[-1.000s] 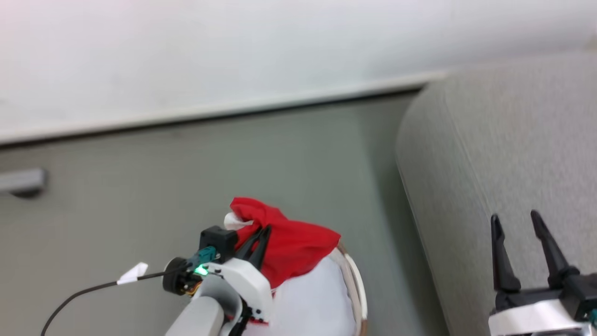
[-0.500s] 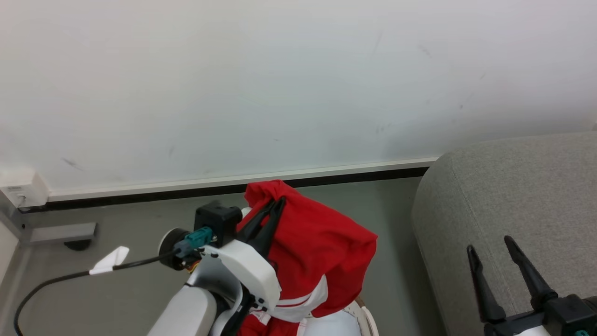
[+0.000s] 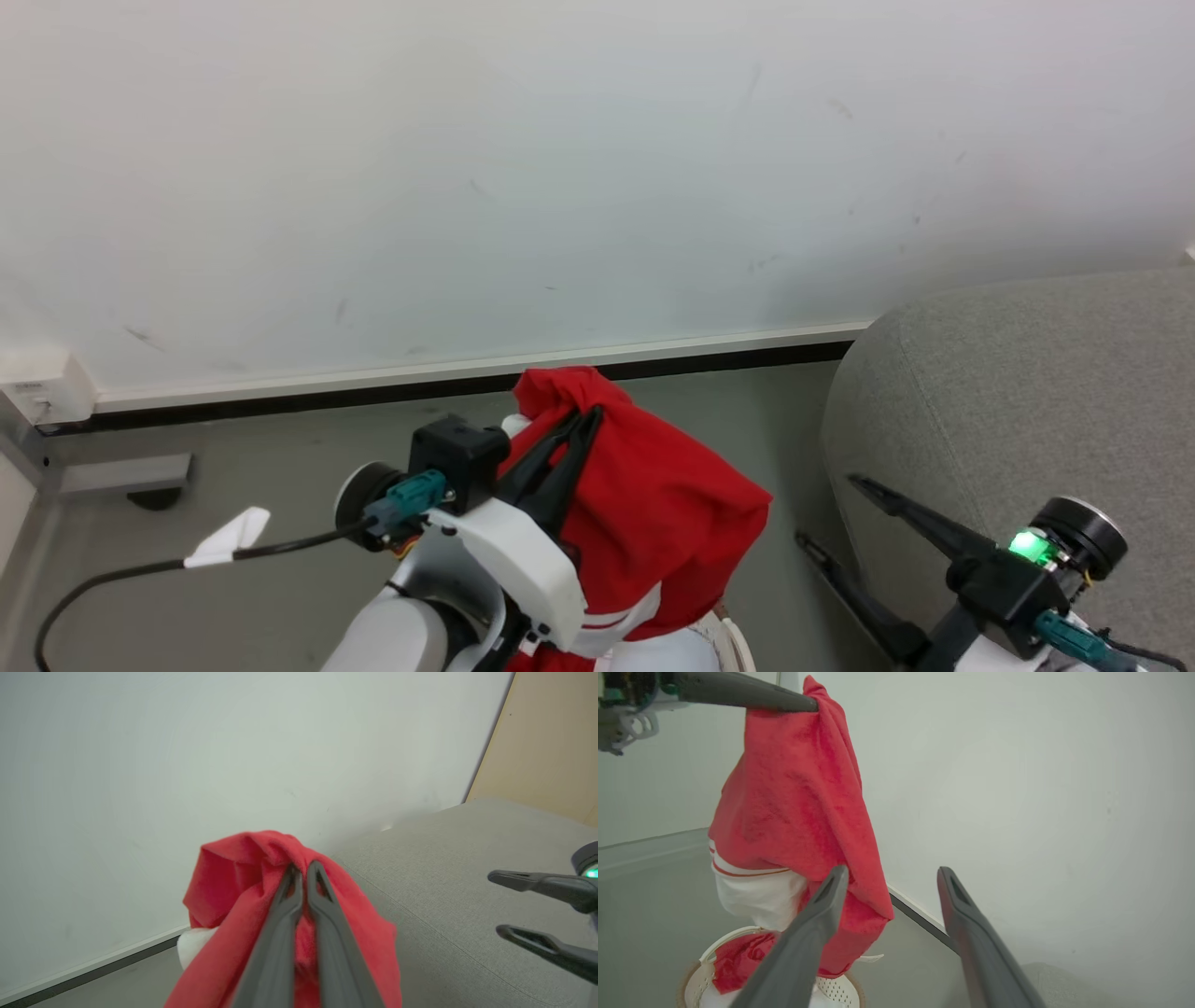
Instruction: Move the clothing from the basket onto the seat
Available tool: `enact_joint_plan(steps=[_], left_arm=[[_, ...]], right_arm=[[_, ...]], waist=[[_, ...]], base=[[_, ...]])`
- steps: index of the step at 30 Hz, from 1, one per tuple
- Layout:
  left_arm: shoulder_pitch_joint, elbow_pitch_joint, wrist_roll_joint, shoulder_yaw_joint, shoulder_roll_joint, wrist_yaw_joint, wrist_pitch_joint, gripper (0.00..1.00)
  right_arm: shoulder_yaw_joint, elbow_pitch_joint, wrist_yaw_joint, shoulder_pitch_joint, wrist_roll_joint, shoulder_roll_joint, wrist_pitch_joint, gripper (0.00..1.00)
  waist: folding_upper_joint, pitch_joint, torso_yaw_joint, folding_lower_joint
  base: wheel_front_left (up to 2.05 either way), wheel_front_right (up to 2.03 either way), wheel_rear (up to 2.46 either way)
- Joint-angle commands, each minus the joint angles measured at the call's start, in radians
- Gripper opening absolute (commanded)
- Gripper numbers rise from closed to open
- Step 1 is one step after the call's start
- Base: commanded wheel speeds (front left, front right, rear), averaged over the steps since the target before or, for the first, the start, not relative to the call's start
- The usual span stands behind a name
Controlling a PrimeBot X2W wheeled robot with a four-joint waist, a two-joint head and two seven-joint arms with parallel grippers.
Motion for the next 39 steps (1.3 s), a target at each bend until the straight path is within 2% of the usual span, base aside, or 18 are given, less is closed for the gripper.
enact_joint_plan(steps=[1,6,9,12,18,20,21,25,34,35,36,37,38,39], left_arm=[[0.003,-0.007,-0.001,-0.007,-0.002,-0.004,0.003,0.00],[-0.009,-0.001,-0.004,-0.030,-0.014,-0.011,0.004,0.00],[-0.021,0.007,-0.010,-0.051,-0.024,-0.021,0.005,0.00],[-0.025,0.018,-0.014,-0.067,-0.032,-0.027,0.001,0.00],[-0.033,0.048,-0.035,-0.092,-0.046,-0.039,-0.002,0.00],[-0.037,0.057,-0.041,-0.099,-0.049,-0.043,0.000,0.00],[-0.039,0.061,-0.045,-0.100,-0.050,-0.043,-0.001,0.00],[-0.041,0.073,-0.049,-0.101,-0.049,-0.038,-0.004,0.00],[-0.038,0.091,-0.039,-0.095,-0.038,-0.019,-0.025,0.00],[-0.037,0.094,-0.038,-0.094,-0.037,-0.016,-0.027,0.11],[-0.037,0.097,-0.038,-0.093,-0.036,-0.015,-0.031,0.43],[-0.035,0.100,-0.036,-0.092,-0.035,-0.012,-0.034,0.80],[-0.035,0.103,-0.032,-0.091,-0.034,-0.007,-0.038,1.00],[-0.034,0.108,-0.029,-0.088,-0.033,-0.002,-0.040,1.00]], right_arm=[[0.068,0.006,-0.002,-0.066,0.022,-0.026,0.025,1.00],[0.195,0.045,-0.002,-0.194,0.071,-0.041,0.056,1.00],[0.281,0.105,-0.002,-0.276,0.110,-0.026,0.072,1.00],[0.361,0.188,-0.002,-0.349,0.145,0.015,0.070,1.00],[0.509,0.354,-0.002,-0.432,0.329,0.142,0.048,1.00],[0.542,0.400,-0.002,-0.453,0.386,0.170,0.025,0.25],[0.551,0.417,-0.002,-0.459,0.413,0.182,0.008,0.00],[0.579,0.476,-0.002,-0.480,0.492,0.212,-0.055,0.00],[0.602,0.511,-0.002,-0.523,0.568,0.205,-0.106,0.00],[0.602,0.512,-0.002,-0.527,0.571,0.203,-0.107,0.00],[0.601,0.512,-0.002,-0.530,0.577,0.200,-0.109,0.00],[0.595,0.514,-0.002,-0.533,0.577,0.197,-0.110,0.00],[0.582,0.513,-0.002,-0.538,0.575,0.194,-0.111,0.00],[0.568,0.510,-0.002,-0.539,0.570,0.192,-0.112,0.00]], waist=[[-0.0001,0.000,0.003,0.0002],[-0.0001,0.001,0.012,0.0002],[-0.0001,0.001,0.025,0.0002],[-0.0001,-0.002,0.032,0.0002],[-0.0001,-0.013,0.046,0.0002],[-0.0001,-0.016,0.054,0.0002],[-0.0001,-0.017,0.057,0.0002],[-0.0001,-0.018,0.065,0.0002],[-0.0001,-0.014,0.060,0.0002],[-0.0001,-0.013,0.059,0.0002],[-0.0001,-0.013,0.058,0.0002],[-0.0001,-0.013,0.057,0.0002],[-0.0001,-0.012,0.055,0.0002],[-0.0001,-0.012,0.054,0.0002]], base=[[0.00,0.00,0.00],[0.00,0.00,0.00],[0.00,0.00,0.00],[0.00,0.00,0.00],[0.00,0.00,0.00],[0.00,0.00,0.00],[0.00,0.00,0.00],[0.00,0.00,0.00],[0.00,0.00,0.00],[0.00,0.00,0.00],[0.00,0.00,0.00],[0.00,0.00,0.00],[0.00,0.00,0.00],[0.00,0.00,0.00]])
